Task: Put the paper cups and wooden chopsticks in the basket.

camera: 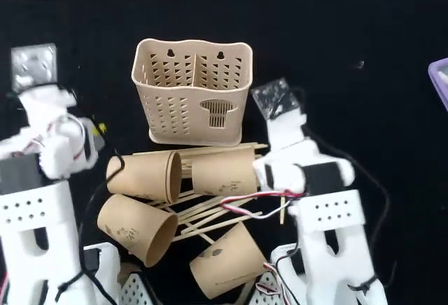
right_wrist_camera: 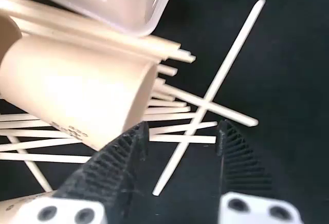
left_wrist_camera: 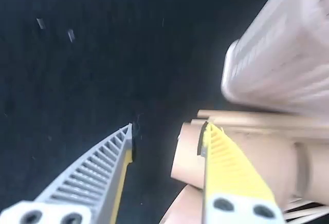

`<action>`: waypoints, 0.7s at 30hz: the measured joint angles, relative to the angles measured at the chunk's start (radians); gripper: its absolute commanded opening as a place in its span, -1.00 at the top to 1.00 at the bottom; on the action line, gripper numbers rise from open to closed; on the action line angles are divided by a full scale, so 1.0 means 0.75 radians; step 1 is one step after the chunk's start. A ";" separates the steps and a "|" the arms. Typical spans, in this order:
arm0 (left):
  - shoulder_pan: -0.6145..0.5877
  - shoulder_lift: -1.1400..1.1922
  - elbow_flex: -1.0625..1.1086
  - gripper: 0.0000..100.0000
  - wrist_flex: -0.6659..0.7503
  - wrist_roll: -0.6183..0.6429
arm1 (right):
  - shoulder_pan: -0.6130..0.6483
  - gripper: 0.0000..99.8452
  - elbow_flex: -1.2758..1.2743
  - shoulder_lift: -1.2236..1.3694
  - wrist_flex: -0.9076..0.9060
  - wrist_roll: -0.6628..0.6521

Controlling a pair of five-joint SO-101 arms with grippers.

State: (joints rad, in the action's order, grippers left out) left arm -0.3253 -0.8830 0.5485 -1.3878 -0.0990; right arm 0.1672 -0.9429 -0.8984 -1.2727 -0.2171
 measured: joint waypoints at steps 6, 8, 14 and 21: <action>-0.016 -0.133 0.436 0.56 0.215 -0.002 | 0.113 0.56 -0.016 -0.002 0.023 0.000; -0.004 -0.155 0.471 0.56 0.229 -0.002 | 0.153 0.56 0.012 -0.002 0.006 0.000; 0.004 -0.170 0.534 0.56 0.243 -0.002 | 0.256 0.56 0.029 -0.002 -0.002 0.053; 0.004 -0.170 0.585 0.56 0.248 -0.002 | 0.372 0.56 0.029 -0.002 -0.002 0.057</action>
State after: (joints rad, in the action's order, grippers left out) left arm -0.3222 -1.0104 0.9874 -1.2022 -0.1005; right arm 0.4465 -0.9214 -0.8999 -1.2743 -0.1741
